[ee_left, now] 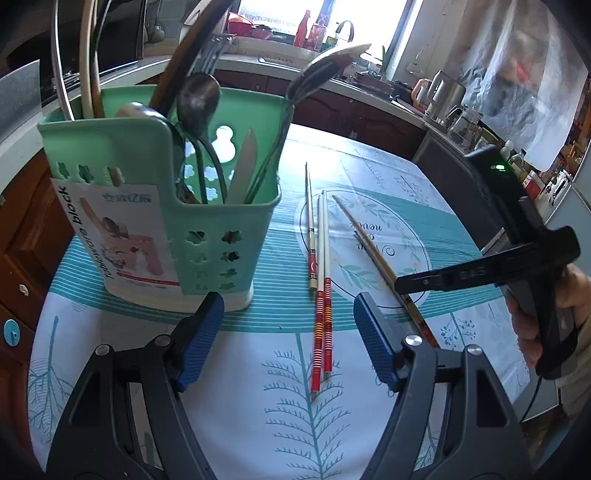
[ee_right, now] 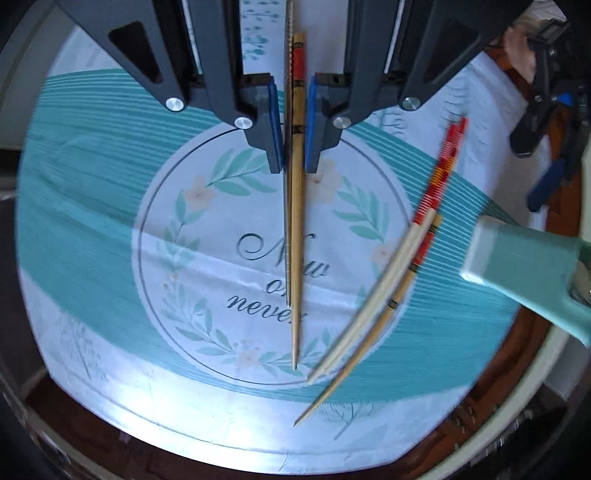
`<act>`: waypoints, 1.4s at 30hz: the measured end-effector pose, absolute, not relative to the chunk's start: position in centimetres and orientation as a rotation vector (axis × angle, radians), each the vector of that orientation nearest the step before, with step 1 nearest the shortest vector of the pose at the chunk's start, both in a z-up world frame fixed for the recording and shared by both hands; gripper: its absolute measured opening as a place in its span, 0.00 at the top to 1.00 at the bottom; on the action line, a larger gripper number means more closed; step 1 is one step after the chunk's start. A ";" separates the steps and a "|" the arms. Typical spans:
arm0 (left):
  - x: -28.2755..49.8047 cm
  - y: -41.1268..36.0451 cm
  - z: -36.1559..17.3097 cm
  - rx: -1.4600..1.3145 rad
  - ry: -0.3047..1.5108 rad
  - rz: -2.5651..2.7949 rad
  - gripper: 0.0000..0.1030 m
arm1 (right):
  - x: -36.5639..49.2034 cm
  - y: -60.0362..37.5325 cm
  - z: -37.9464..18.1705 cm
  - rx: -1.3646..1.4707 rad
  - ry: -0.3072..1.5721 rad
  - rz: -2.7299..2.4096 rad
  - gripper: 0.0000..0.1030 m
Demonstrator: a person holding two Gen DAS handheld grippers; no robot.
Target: Organize utensils
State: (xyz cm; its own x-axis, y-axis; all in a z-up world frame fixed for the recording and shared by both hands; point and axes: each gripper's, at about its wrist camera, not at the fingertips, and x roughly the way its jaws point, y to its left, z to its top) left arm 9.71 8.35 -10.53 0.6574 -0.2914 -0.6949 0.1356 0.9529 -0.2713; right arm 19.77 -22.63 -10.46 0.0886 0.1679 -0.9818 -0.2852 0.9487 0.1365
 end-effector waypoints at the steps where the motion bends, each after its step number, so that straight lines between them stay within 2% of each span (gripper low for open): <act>1: 9.7 8.4 -10.6 -0.206 0.822 -0.243 0.32 | 19.4 -23.1 -10.1 -0.050 1.420 0.358 0.94; 11: 9.3 8.2 -10.1 -0.207 0.820 -0.245 0.32 | 16.7 -26.4 -10.4 0.213 1.317 0.479 0.94; 14: 9.0 8.7 -9.1 -0.201 0.803 -0.232 0.32 | 14.9 -26.5 -9.0 0.240 1.220 0.511 0.94; 22: 7.3 12.2 -3.2 -0.175 0.690 -0.124 0.32 | 8.8 -24.7 -0.7 0.179 0.733 0.633 0.94; 30: 7.2 16.5 0.7 -0.136 0.643 0.045 0.31 | 5.9 -18.0 5.0 0.115 0.374 0.708 0.94; 36: 7.2 18.8 2.0 -0.144 0.627 0.085 0.31 | 7.0 -14.0 5.9 0.134 0.239 0.733 0.94; 42: 7.6 20.2 2.1 -0.142 0.615 0.105 0.31 | 8.3 -11.9 5.4 0.184 0.216 0.732 0.94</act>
